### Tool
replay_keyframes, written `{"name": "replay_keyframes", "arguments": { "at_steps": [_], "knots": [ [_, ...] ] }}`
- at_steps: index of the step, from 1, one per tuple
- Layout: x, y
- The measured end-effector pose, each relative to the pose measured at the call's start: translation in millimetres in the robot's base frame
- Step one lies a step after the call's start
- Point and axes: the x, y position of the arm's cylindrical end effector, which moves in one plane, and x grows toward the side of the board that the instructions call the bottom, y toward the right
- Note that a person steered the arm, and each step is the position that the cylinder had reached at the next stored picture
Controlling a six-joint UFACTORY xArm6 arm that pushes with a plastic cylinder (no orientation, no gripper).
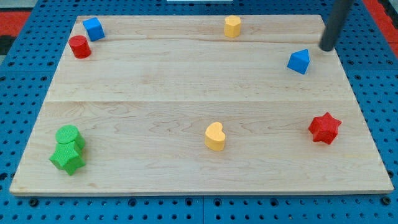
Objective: Move blue triangle towards top center
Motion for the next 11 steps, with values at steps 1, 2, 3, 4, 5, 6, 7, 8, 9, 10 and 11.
{"name": "replay_keyframes", "arguments": {
  "at_steps": [1,2,3,4,5,6,7,8,9,10,11],
  "knots": [
    [21.1,-25.5],
    [21.0,-104.3],
    [27.0,-166.2],
    [57.1,-183.7],
    [72.4,-147.0],
    [105.9,-186.5],
    [70.6,-279.1],
    [49.6,-261.3],
    [77.9,-223.7],
    [66.3,-182.0],
    [41.3,-165.6]
  ]
}}
